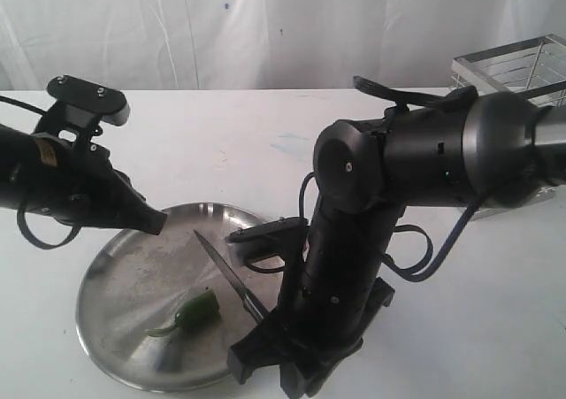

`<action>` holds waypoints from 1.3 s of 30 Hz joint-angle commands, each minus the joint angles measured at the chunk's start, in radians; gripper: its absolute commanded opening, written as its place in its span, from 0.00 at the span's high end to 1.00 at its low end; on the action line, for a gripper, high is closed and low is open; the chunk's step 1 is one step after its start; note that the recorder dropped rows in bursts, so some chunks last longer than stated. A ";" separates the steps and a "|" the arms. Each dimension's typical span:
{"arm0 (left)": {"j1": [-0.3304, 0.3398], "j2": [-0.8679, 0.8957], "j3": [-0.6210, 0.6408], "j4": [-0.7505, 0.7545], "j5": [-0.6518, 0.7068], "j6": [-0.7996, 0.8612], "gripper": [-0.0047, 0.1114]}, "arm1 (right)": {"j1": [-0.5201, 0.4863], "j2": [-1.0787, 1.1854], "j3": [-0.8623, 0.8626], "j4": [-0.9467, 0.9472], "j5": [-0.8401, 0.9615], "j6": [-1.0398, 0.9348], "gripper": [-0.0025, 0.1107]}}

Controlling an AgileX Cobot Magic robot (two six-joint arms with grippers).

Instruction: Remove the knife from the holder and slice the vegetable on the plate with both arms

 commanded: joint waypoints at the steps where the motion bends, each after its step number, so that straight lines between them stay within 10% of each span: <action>1: -0.041 0.009 -0.023 -0.120 0.022 0.157 0.96 | 0.001 -0.003 -0.007 0.031 -0.002 -0.009 0.98; 39: -0.079 0.092 0.130 -0.161 -0.316 0.186 0.96 | 0.140 0.044 0.053 0.044 -0.187 0.176 0.98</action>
